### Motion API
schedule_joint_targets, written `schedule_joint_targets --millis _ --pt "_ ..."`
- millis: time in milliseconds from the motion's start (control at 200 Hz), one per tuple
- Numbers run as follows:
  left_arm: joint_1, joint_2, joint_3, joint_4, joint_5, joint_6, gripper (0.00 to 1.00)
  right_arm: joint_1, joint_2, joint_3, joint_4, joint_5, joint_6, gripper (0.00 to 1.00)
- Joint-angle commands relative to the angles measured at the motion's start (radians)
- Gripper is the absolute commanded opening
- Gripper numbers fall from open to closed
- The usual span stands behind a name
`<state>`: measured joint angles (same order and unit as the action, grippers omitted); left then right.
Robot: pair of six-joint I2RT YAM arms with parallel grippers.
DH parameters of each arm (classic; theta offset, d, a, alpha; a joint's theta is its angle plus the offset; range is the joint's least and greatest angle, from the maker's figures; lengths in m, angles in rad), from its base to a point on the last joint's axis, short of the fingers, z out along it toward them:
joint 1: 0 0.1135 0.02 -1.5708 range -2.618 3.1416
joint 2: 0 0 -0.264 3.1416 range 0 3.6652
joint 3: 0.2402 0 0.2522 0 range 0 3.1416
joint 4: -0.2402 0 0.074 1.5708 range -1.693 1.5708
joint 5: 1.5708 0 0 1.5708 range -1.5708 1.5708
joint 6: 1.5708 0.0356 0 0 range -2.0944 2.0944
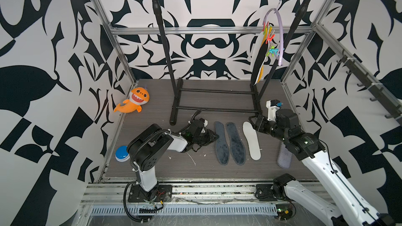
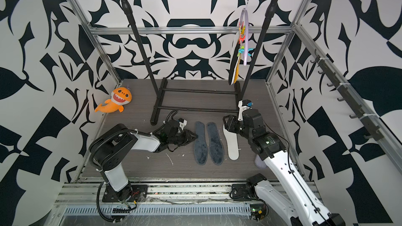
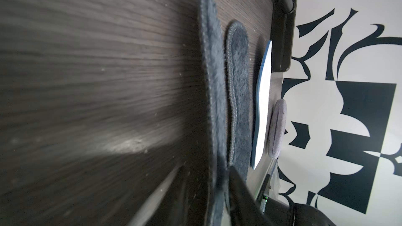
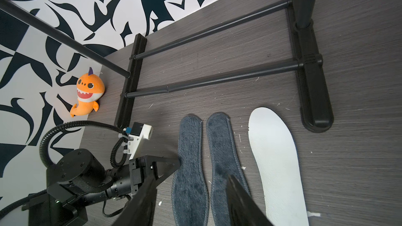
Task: Take the shoe insoles off the hanger
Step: Place the insole at the center of the board, then remove the insole from the hanger.
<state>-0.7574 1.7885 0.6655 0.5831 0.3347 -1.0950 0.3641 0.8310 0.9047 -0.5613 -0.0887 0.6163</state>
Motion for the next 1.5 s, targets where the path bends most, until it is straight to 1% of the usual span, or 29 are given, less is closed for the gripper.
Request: schedule_joint_targets --millis 0,55,120,285,460,585,615,720,795,890,920,935,950,1060,1210,1495 --pt "-0.012 -0.056 0.014 -0.078 -0.049 0.040 0.58 -0.012 -0.023 0.003 0.002 0.020 -0.016 0.55" --pt "-0.020 -0.088 0.017 -0.134 -0.076 0.068 0.62 -0.014 -0.025 0.004 0.003 0.020 -0.016 0.55" --pt "-0.027 -0.129 0.023 -0.204 -0.108 0.102 0.63 -0.016 -0.025 0.006 0.003 0.020 -0.014 0.55" --pt "-0.047 -0.256 0.046 -0.369 -0.203 0.201 0.64 -0.020 -0.025 0.009 0.001 0.023 -0.008 0.56" --pt "-0.078 -0.416 0.094 -0.540 -0.345 0.364 0.65 -0.035 -0.034 0.014 -0.016 0.043 -0.001 0.58" --pt "-0.085 -0.506 0.123 -0.582 -0.413 0.482 0.66 -0.055 -0.036 0.022 -0.025 0.028 -0.003 0.60" --pt "-0.086 -0.553 0.131 -0.583 -0.425 0.510 0.66 -0.058 -0.036 0.023 -0.025 0.023 -0.004 0.61" --pt "-0.086 -0.599 0.161 -0.560 -0.461 0.610 0.69 -0.081 -0.032 0.033 -0.025 0.000 -0.010 0.63" --pt "-0.086 -0.615 0.185 -0.519 -0.470 0.677 0.74 -0.100 -0.030 0.045 -0.025 -0.008 -0.013 0.63" --pt "-0.086 -0.602 0.223 -0.447 -0.472 0.762 0.84 -0.129 -0.033 0.062 -0.026 -0.011 -0.019 0.64" --pt "-0.087 -0.593 0.237 -0.423 -0.470 0.786 0.84 -0.140 -0.036 0.069 -0.028 -0.006 -0.021 0.65" --pt "-0.087 -0.587 0.244 -0.412 -0.468 0.800 0.89 -0.143 -0.036 0.071 -0.029 -0.003 -0.021 0.65" --pt "-0.086 -0.581 0.252 -0.401 -0.467 0.811 0.91 -0.147 -0.038 0.074 -0.029 0.003 -0.021 0.65" --pt "-0.085 -0.523 0.313 -0.312 -0.443 0.888 1.00 -0.171 -0.058 0.090 -0.032 0.034 -0.032 0.68" --pt "-0.083 -0.389 0.434 -0.244 -0.396 0.957 0.99 -0.190 -0.079 0.126 -0.065 0.054 -0.057 0.71" --pt "-0.074 -0.131 0.673 -0.140 -0.313 0.978 1.00 -0.202 -0.059 0.187 -0.098 -0.011 -0.091 0.72"
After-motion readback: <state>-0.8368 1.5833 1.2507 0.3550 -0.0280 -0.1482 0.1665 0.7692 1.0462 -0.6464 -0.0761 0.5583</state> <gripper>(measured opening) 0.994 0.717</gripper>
